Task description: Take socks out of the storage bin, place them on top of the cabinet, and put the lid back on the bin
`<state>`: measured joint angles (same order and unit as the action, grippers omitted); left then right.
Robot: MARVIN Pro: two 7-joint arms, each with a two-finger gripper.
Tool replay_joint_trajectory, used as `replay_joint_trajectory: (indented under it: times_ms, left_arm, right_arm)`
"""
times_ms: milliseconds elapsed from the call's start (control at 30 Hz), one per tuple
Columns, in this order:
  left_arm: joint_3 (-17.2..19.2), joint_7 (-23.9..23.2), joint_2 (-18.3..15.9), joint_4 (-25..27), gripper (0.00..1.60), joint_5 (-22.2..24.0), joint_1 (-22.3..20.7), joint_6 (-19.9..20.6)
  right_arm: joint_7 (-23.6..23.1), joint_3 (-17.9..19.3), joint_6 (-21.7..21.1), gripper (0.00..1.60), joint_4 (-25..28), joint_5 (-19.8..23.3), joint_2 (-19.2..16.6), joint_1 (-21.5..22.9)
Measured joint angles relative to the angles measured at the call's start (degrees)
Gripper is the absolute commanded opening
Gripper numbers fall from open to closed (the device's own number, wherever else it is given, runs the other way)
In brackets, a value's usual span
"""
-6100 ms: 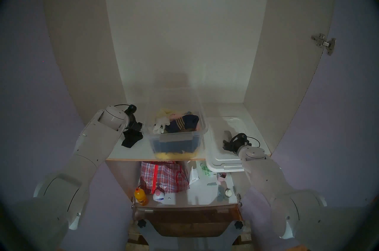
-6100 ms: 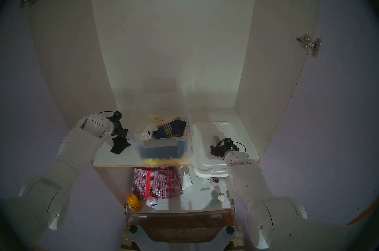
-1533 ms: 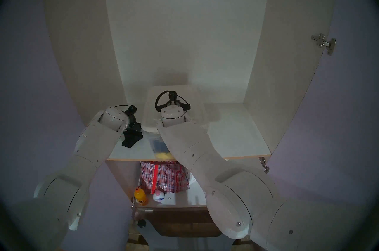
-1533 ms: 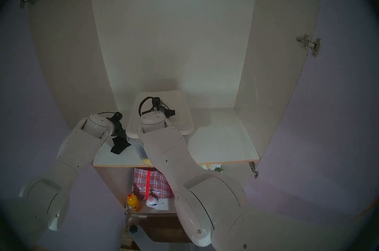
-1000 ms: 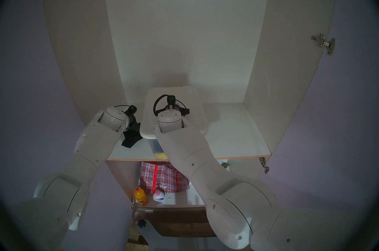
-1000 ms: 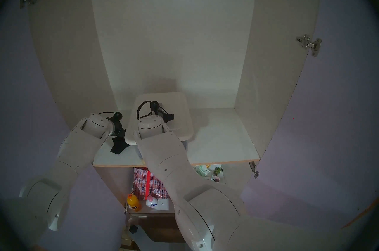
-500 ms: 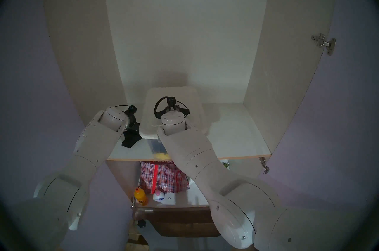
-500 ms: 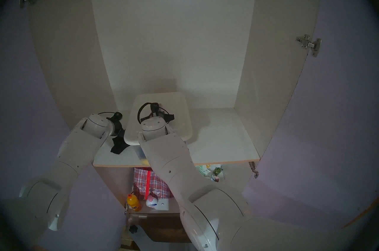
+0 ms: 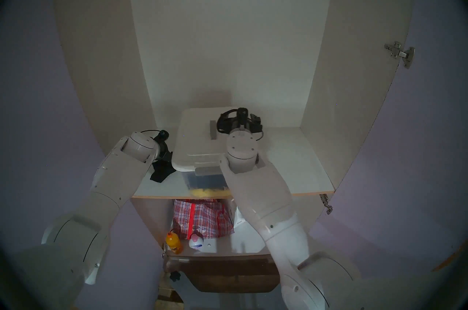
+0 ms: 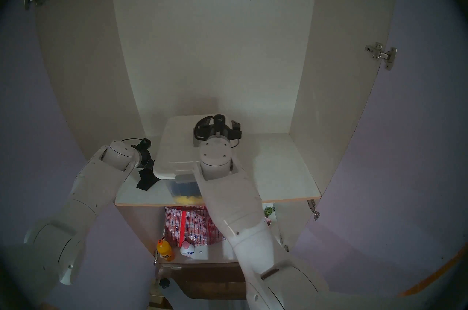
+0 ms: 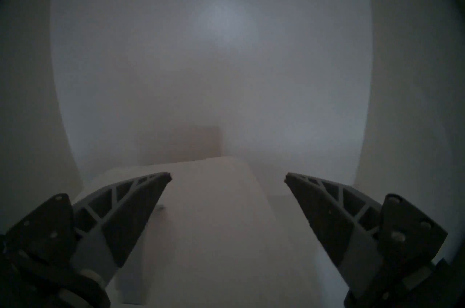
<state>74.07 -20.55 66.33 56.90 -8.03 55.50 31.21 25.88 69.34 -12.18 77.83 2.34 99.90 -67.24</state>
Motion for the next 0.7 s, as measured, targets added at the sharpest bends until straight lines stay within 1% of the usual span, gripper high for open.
replay_joint_trajectory:
  times_ms: [100,133,167,233,333,400,433,500,533,600,700]
  left_arm:
    - [0.0,0.0,0.0,0.0,1.60,0.0,0.0,0.0]
    - [0.0,0.0,0.0,0.0,1.60,0.0,0.0,0.0]
    - [0.0,0.0,0.0,0.0,1.60,0.0,0.0,0.0]
    - [0.0,0.0,0.0,0.0,1.60,0.0,0.0,0.0]
    - [0.0,0.0,0.0,0.0,1.60,0.0,0.0,0.0]
    - [0.0,0.0,0.0,0.0,1.60,0.0,0.0,0.0]
    - [0.0,0.0,0.0,0.0,1.60,0.0,0.0,0.0]
    - [0.0,0.0,0.0,0.0,1.60,0.0,0.0,0.0]
    - [0.0,0.0,0.0,0.1,1.60,0.0,0.0,0.0]
    - [0.0,0.0,-0.1,0.1,1.60,0.0,0.0,0.0]
    - [0.0,0.0,-0.1,0.1,1.60,0.0,0.0,0.0]
  right_arm:
    - [-3.0,0.5,-0.2,1.60,5.6,0.7,-3.5,-3.2]
    - [-3.4,0.6,-0.2,1.60,6.1,0.8,-3.7,-3.5]
    - [-6.0,1.1,-0.2,1.60,8.8,1.6,-5.4,-5.1]
    - [-9.3,1.8,-0.5,1.60,12.5,2.3,-7.5,-7.3]
    - [-14.9,4.8,-2.8,1.60,17.7,5.8,-10.2,-10.2]
    - [-18.8,7.2,-5.3,1.60,21.6,8.3,-12.3,-12.4]
    - [-19.9,7.8,-6.5,1.60,22.6,8.8,-12.9,-12.9]
    - [-24.2,10.5,-12.1,1.60,27.0,9.9,-15.4,-15.3]
    - [-25.2,11.1,-13.9,1.60,27.5,10.1,-16.4,-15.5]
    - [-27.1,12.4,-16.6,1.60,27.3,10.6,-17.3,-15.6]
    - [-28.6,12.4,-17.0,1.60,26.7,10.8,-17.2,-15.5]
